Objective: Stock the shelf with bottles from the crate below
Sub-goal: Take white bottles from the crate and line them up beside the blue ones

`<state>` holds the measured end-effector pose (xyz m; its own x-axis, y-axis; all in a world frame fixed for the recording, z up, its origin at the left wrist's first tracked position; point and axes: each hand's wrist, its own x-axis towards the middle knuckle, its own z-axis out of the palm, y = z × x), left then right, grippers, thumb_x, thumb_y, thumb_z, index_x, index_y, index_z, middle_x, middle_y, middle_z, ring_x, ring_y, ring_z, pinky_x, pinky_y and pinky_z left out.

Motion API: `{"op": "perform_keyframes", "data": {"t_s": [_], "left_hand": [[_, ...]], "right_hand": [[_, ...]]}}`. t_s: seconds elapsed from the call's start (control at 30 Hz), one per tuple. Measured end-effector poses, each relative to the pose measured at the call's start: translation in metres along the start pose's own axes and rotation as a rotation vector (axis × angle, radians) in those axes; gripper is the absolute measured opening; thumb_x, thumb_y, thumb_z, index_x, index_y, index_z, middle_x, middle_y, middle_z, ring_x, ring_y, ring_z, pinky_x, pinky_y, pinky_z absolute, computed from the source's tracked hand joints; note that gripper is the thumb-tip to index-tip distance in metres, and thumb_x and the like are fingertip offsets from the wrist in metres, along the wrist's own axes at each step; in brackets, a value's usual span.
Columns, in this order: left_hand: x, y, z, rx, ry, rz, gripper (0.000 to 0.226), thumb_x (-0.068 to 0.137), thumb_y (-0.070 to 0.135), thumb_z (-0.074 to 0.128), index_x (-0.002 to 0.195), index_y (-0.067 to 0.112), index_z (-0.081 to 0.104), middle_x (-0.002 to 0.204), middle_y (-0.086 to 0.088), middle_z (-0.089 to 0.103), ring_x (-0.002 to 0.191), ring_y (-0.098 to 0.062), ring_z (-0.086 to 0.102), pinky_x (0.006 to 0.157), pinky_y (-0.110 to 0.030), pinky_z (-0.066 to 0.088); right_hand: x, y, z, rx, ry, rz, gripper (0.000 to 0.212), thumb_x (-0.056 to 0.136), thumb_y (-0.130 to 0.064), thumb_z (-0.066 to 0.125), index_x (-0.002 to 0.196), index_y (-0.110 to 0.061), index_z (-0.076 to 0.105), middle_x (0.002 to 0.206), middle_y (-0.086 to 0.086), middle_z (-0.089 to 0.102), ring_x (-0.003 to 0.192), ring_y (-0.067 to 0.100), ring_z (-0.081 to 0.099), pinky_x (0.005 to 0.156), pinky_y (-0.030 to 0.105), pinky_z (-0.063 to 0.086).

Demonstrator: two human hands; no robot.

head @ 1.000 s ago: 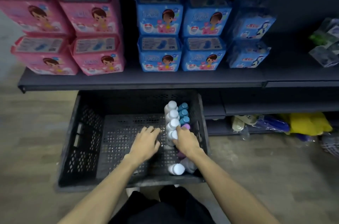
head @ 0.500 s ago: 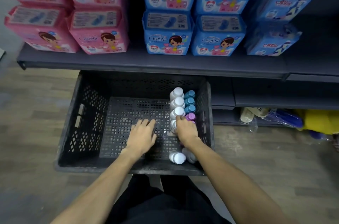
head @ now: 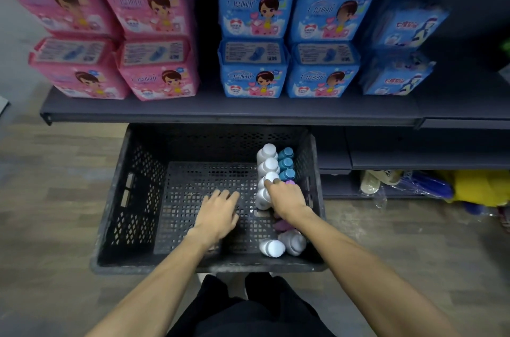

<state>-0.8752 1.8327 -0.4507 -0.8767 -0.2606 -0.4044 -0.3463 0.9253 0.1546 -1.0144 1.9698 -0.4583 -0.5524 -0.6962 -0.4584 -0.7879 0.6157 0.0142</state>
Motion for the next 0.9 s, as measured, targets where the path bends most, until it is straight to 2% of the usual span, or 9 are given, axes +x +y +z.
{"op": "perform_keyframes", "data": {"t_s": [0.13,0.23,0.33,0.53,0.7,0.9], "left_hand": [[0.005,-0.004,-0.022,0.019,0.027,0.052,0.035,0.090,0.032,0.049,0.122,0.018,0.047,0.113,-0.003,0.060,0.108,-0.024,0.054,0.082,-0.037,0.048],[0.013,-0.009,-0.044,0.048,0.082,0.088,0.031,0.090,0.033,0.048,0.116,0.018,0.048,0.108,-0.003,0.061,0.104,-0.025,0.056,0.076,-0.038,0.047],[0.022,-0.017,-0.069,0.082,0.151,0.133,0.030,0.089,0.033,0.048,0.114,0.018,0.048,0.106,-0.003,0.061,0.102,-0.026,0.056,0.072,-0.036,0.046],[0.035,-0.032,-0.123,0.077,0.239,0.229,0.036,0.087,0.036,0.051,0.120,0.021,0.049,0.111,-0.003,0.063,0.101,-0.026,0.058,0.074,-0.038,0.050],[0.037,-0.037,-0.173,0.131,0.374,0.285,0.034,0.087,0.035,0.050,0.118,0.020,0.050,0.111,-0.003,0.063,0.103,-0.027,0.057,0.075,-0.038,0.049],[0.026,-0.033,-0.230,0.226,0.535,0.327,0.032,0.088,0.036,0.050,0.115,0.020,0.051,0.102,-0.001,0.064,0.095,-0.027,0.061,0.067,-0.036,0.046]], "right_hand": [[-0.006,0.004,-0.029,0.068,0.048,0.006,0.043,0.091,-0.010,0.057,0.131,-0.014,0.044,0.123,0.009,0.057,0.102,0.035,0.062,0.068,0.038,0.037],[-0.014,0.009,-0.055,0.146,0.076,0.017,0.046,0.092,-0.027,0.063,0.131,-0.014,0.044,0.125,0.009,0.055,0.106,0.038,0.060,0.075,0.040,0.042],[-0.021,0.011,-0.085,0.200,0.147,0.013,0.048,0.090,-0.032,0.066,0.130,-0.017,0.043,0.124,0.007,0.055,0.105,0.037,0.061,0.079,0.041,0.046],[-0.031,0.013,-0.153,0.244,0.348,-0.021,0.042,0.086,-0.030,0.069,0.116,-0.019,0.042,0.114,0.005,0.055,0.096,0.037,0.061,0.074,0.045,0.050],[-0.043,0.015,-0.208,0.234,0.435,-0.063,0.041,0.088,-0.028,0.066,0.120,-0.018,0.042,0.115,0.004,0.056,0.098,0.034,0.058,0.076,0.047,0.050],[-0.060,0.020,-0.250,0.241,0.502,-0.092,0.042,0.093,-0.033,0.062,0.123,-0.022,0.036,0.113,0.002,0.056,0.091,0.029,0.058,0.070,0.043,0.047]]}}
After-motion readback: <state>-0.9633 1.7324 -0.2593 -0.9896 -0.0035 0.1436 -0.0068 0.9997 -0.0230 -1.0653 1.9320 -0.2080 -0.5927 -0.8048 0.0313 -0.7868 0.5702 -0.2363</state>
